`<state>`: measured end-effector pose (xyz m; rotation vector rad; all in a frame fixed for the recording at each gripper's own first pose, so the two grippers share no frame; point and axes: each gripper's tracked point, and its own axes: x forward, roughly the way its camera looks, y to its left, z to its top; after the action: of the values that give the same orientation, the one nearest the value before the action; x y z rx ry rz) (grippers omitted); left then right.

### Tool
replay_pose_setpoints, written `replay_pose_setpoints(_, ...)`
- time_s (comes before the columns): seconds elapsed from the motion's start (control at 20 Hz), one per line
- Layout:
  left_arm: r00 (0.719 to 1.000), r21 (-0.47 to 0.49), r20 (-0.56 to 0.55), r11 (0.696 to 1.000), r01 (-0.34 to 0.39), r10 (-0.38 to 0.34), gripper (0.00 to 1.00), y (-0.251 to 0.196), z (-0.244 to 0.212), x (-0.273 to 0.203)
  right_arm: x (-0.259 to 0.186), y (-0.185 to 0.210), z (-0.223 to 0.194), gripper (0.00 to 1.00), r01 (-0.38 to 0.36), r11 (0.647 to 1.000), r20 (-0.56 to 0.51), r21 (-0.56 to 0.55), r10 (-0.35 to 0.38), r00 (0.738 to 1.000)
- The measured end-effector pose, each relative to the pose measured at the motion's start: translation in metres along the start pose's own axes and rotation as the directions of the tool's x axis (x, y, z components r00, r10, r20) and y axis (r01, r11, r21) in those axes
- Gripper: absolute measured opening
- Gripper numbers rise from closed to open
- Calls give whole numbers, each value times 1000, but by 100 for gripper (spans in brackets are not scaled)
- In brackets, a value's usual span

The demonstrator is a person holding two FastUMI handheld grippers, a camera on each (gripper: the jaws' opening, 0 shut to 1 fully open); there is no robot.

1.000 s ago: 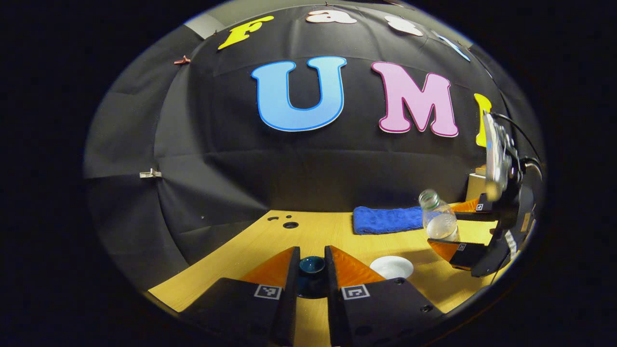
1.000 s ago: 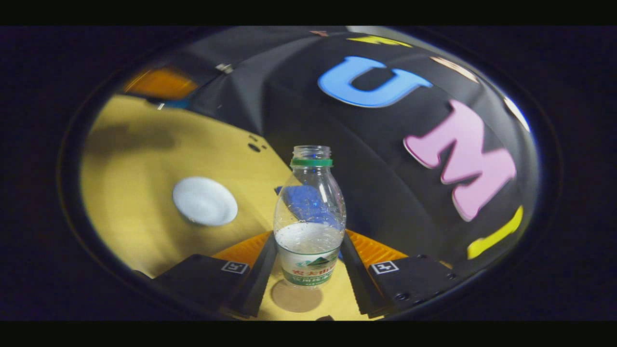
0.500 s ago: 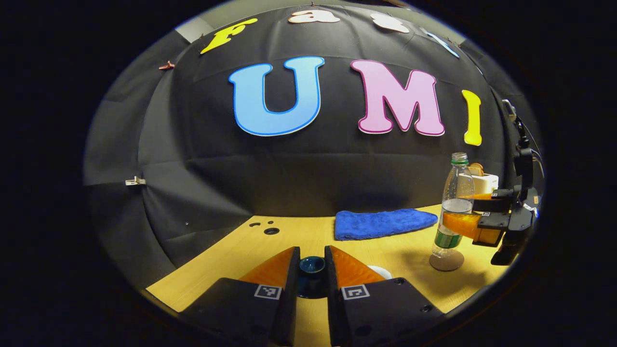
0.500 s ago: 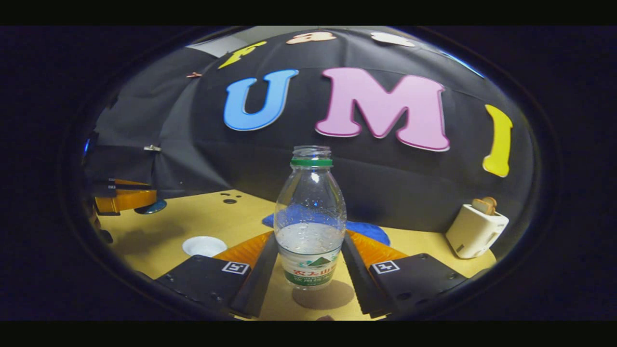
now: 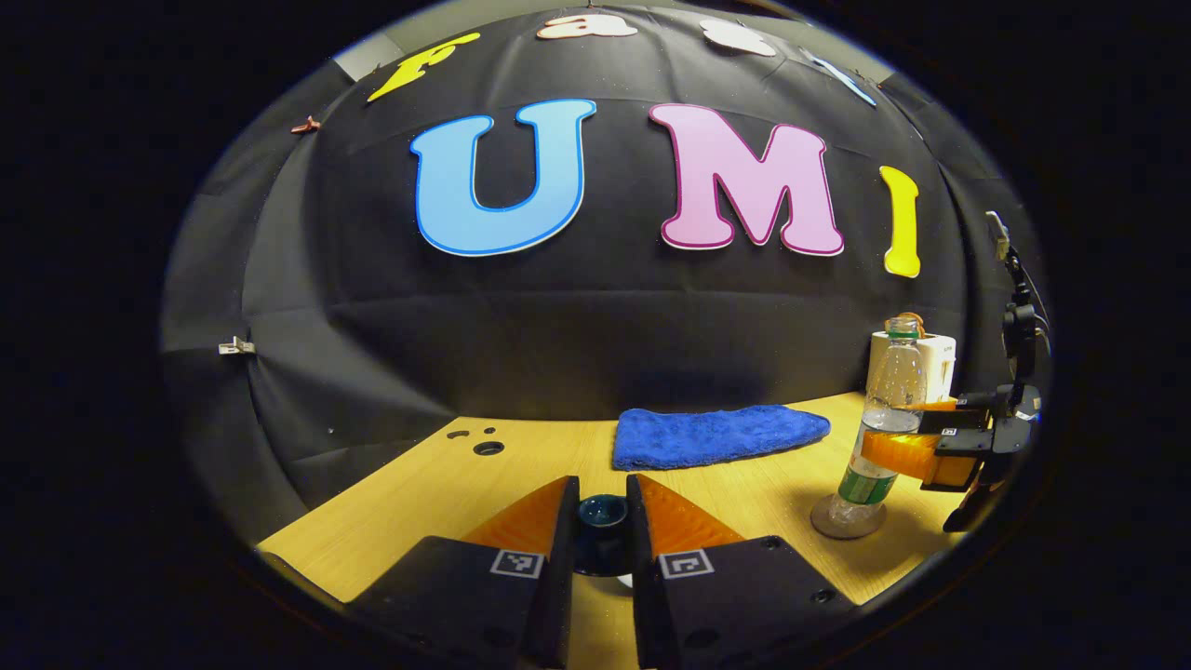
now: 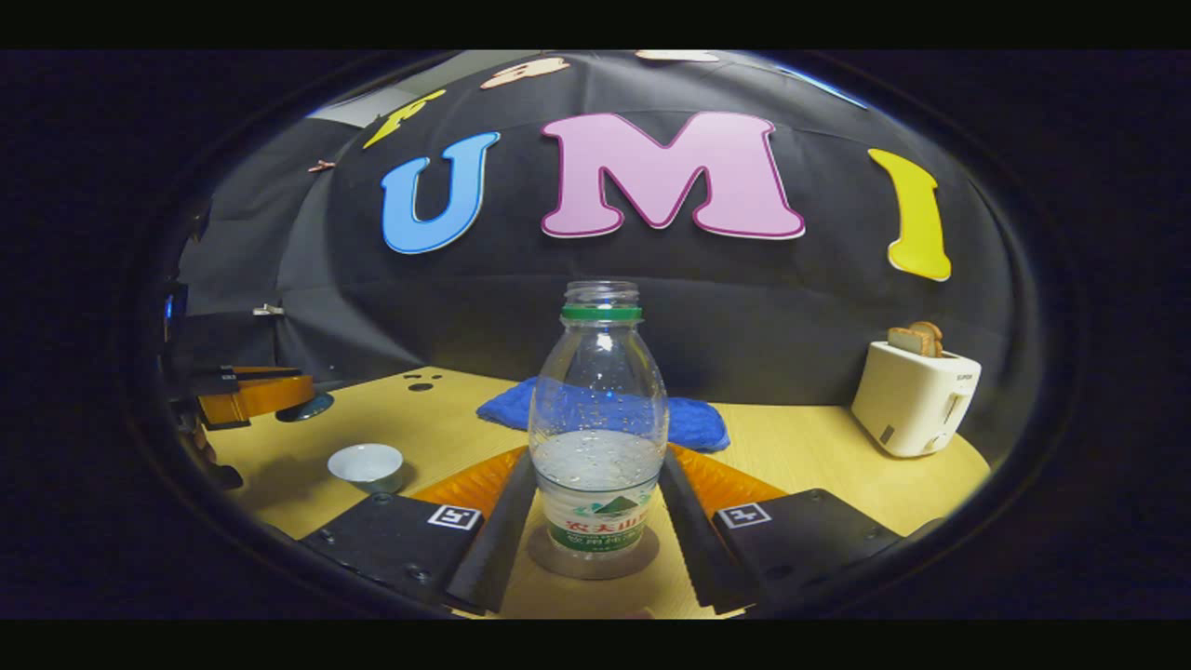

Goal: Open the teacup lid with one hand, grasp the water bottle and pour water into the teacup with the other hand; after pouring, place the water bottle on the coaster and then close the teacup lid.

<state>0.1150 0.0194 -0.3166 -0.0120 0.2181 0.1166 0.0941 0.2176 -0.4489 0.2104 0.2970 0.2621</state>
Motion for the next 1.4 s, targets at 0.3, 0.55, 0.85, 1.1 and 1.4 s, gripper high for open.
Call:
replay_pose_setpoints(0.3, 1000, -21, -22, 1000, 16, -16, 30, -14, -14, 13, 2, -2, 1, 77, 8, 999, 3, 32, -8, 1000)
replay_pose_setpoints(0.55, 998, -37, -55, 999, 23, -25, 30, -22, -31, 21, 5, -3, -7, 86, -1, 1000, -21, 20, 1, 1000)
replay_pose_setpoints(0.85, 994, -68, -98, 997, 39, -45, 31, -31, -50, 26, 1, -2, -12, 97, -6, 1000, -37, 31, 7, 999)
replay_pose_setpoints(1.1, 992, -82, -111, 996, 45, -54, 27, -35, -57, 32, -5, -2, -16, 97, -8, 1000, -54, 21, 9, 999)
replay_pose_setpoints(1.4, 989, -60, -127, 996, 62, -70, 32, -44, -64, 35, -19, 0, -21, 97, -10, 999, -65, 30, 12, 998)
